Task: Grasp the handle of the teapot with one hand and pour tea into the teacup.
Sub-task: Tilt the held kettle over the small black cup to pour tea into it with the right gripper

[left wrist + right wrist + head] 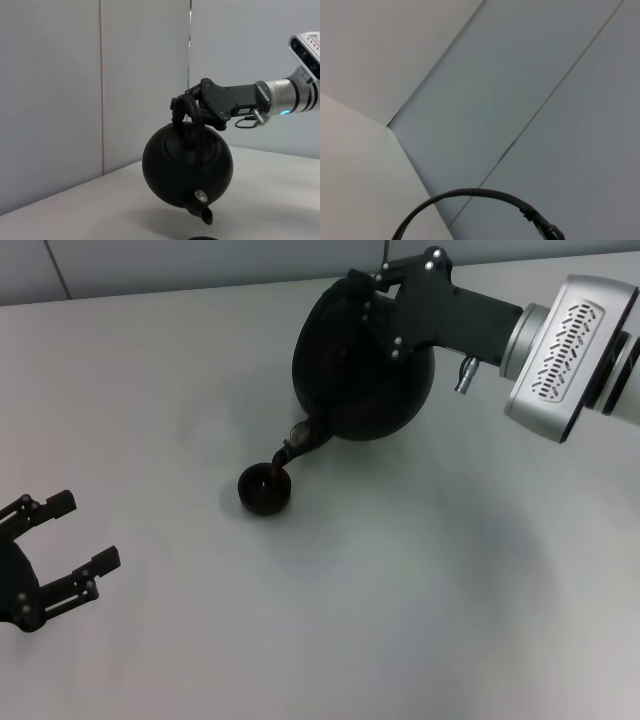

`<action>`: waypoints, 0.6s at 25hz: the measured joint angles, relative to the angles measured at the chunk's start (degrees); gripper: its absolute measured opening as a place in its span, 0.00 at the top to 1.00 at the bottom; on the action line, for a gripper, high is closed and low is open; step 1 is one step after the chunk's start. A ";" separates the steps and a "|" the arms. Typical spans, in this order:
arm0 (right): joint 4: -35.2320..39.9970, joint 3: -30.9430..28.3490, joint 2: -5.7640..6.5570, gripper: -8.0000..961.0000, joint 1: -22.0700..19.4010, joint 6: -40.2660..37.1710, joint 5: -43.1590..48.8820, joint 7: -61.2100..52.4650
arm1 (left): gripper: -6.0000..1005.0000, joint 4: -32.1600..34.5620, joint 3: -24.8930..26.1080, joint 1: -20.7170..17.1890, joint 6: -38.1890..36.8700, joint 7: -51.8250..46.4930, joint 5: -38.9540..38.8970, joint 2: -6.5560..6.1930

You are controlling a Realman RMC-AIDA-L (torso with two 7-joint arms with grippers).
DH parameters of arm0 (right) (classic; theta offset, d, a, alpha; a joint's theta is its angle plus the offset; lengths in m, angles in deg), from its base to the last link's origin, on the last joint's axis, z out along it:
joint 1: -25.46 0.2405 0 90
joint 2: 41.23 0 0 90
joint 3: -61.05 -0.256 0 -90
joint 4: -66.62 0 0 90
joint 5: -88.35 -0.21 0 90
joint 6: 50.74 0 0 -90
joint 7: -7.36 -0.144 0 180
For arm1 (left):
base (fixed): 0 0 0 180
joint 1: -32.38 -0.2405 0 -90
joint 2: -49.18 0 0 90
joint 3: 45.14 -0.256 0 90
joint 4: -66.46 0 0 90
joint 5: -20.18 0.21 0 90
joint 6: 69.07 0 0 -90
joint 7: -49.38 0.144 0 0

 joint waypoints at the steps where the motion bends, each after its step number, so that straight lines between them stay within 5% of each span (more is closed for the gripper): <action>1: 0.31 0.48 -0.01 0.91 0.04 0.16 0.00 0.00 | 0.19 0.01 0.07 0.01 0.00 -0.01 0.00 0.00; 15: 1.38 3.15 -0.19 0.91 0.68 0.78 0.00 1.55 | 0.19 -0.13 0.36 0.23 0.00 -0.05 0.00 0.00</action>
